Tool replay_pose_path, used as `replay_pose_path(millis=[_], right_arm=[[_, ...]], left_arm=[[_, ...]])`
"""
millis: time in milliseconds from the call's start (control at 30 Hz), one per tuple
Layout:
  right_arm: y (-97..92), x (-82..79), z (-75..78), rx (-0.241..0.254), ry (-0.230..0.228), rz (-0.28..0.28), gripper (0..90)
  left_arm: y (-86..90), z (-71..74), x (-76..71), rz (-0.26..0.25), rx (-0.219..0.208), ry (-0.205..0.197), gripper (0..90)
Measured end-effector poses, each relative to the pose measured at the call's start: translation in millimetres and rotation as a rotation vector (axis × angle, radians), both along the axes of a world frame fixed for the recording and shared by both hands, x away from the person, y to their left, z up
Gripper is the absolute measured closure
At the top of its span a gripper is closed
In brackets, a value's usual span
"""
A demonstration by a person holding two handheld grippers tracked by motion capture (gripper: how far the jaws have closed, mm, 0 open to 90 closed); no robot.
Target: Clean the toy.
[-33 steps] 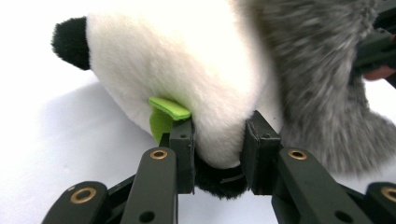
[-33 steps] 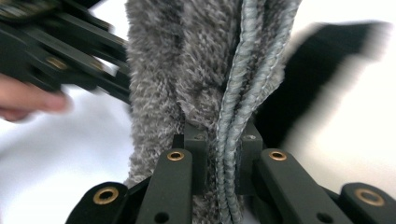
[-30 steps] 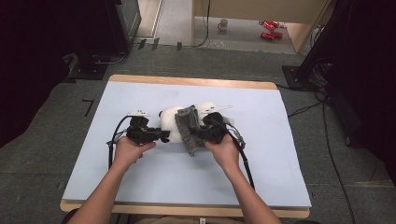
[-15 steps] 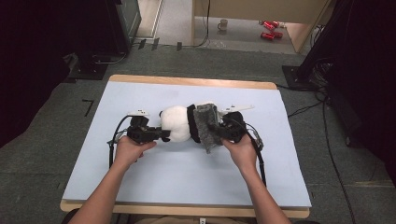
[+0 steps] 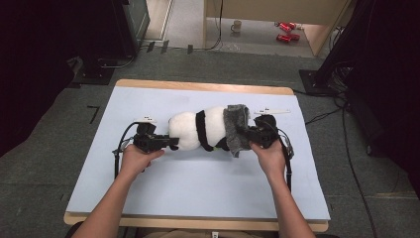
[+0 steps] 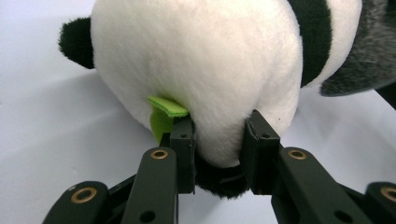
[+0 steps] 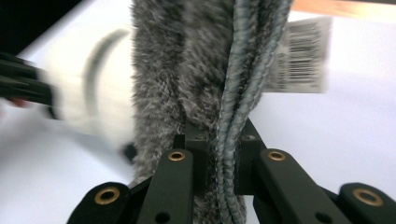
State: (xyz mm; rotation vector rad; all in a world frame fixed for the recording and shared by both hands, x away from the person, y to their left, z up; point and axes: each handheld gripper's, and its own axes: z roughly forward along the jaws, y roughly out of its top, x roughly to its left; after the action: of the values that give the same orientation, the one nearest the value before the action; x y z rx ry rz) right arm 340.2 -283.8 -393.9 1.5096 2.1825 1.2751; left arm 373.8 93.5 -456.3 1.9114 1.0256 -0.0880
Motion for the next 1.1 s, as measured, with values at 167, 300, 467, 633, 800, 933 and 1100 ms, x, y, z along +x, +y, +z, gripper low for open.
replay_pose_path(millis=[167, 300, 467, 633, 800, 933, 1100], right_arm=[[20.8, -10.1, 14.9, 0.08, -0.018, 0.097, 81.3], [54.3, -12.1, 15.4, 0.074, -0.014, 0.186, 81.3], [100.6, -5.4, 0.7, 0.081, 0.017, 0.274, 81.2], [137.9, 4.6, -19.4, 0.003, 0.047, 0.302, 80.9], [130.2, 4.0, -25.2, -0.047, -0.002, 0.302, 80.7], [107.1, 2.1, -24.7, -0.117, -0.006, 0.24, 80.9], [73.1, -1.5, -22.7, -0.069, 0.02, 0.208, 80.9]], left_arm=[[-3.5, 1.6, -2.3, -0.005, 0.009, -0.009, 69.8], [-5.5, 3.1, -3.7, -0.009, 0.017, -0.012, 69.7], [-8.5, 5.7, -3.4, -0.007, 0.009, 0.008, 69.6], [-12.6, 8.4, -5.4, -0.012, 0.038, 0.002, 69.7], [-12.4, 9.1, -3.3, -0.019, 0.043, 0.003, 69.8], [-10.9, 9.2, -2.1, -0.019, 0.06, -0.01, 70.1], [-14.2, 9.9, -3.2, -0.032, 0.08, -0.036, 70.1]])
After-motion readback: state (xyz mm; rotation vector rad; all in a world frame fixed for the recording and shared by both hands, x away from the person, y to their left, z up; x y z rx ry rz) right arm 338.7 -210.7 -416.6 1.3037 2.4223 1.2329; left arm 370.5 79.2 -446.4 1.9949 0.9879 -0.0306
